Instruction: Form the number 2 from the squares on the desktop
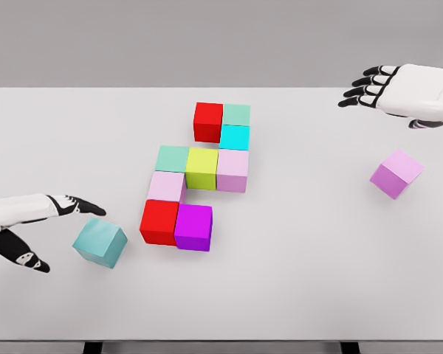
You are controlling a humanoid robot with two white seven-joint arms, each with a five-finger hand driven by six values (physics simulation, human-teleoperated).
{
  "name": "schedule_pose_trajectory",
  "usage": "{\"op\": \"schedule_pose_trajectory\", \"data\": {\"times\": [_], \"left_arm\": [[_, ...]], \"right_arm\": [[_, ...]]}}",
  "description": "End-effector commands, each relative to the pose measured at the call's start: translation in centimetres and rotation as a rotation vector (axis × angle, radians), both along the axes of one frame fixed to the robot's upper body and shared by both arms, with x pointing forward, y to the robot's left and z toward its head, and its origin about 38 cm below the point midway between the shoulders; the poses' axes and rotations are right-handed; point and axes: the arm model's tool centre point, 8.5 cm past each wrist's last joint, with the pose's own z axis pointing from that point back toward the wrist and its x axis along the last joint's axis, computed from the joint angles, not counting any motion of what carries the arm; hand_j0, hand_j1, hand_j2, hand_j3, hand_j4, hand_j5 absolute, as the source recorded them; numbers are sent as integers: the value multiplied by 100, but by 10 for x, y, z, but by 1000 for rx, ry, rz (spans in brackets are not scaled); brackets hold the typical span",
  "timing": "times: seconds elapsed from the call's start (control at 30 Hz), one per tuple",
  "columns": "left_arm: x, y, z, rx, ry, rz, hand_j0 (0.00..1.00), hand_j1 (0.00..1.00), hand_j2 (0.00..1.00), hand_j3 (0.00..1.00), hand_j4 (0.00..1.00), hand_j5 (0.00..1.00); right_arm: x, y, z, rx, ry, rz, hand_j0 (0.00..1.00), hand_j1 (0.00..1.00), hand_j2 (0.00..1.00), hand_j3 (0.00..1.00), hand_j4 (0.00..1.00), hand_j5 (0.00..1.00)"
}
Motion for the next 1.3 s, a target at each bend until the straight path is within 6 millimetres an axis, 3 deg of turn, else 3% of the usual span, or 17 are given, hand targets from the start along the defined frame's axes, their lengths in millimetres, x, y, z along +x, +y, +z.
{"op": "schedule_pose_trajectory", "data": {"times": [0.0, 0.3, 0.47, 0.57, 0.63, 0.73, 0.9, 1.0, 1.07, 1.27], "left_arm": [[3, -3, 1, -23, -11, 11, 100, 100, 100, 100, 100, 100], [13, -13, -16, -63, -84, 76, 100, 100, 100, 100, 100, 100], [9, -14, -26, -64, -60, 86, 100, 100, 100, 100, 100, 100], [5, -17, -37, -61, -37, 79, 100, 100, 100, 100, 100, 100], [13, -12, -46, -46, -51, 126, 100, 100, 100, 100, 100, 100], [19, -4, -44, -51, -79, 173, 100, 100, 100, 100, 100, 100], [9, -6, -53, -69, -55, 147, 100, 100, 100, 100, 100, 100], [2, -7, -59, -63, -51, 111, 100, 100, 100, 100, 100, 100], [2, -9, -60, -62, -51, 106, 100, 100, 100, 100, 100, 100], [3, -15, -63, -81, -51, 103, 100, 100, 100, 100, 100, 100]], "right_arm": [[0, 0, 1, 4, 0, -2, 100, 100, 100, 100, 100, 100], [-3, -8, 13, 47, 11, -4, 100, 100, 100, 100, 100, 100], [-7, -18, 19, 72, 33, -17, 100, 100, 100, 100, 100, 100], [-14, -36, 22, 29, 41, -58, 100, 100, 100, 100, 100, 100], [-17, -45, 24, 9, 43, -78, 100, 100, 100, 100, 100, 100], [-19, -50, 26, -5, 45, -90, 100, 100, 100, 100, 100, 100], [-18, -70, 12, -19, 96, -147, 100, 100, 100, 100, 100, 100], [-19, -78, -11, -24, 156, -172, 100, 100, 100, 100, 100, 100], [-23, -90, -11, -46, 167, -203, 100, 100, 100, 100, 100, 100], [-25, -89, -22, -53, 196, -198, 100, 100, 100, 100, 100, 100]]}}
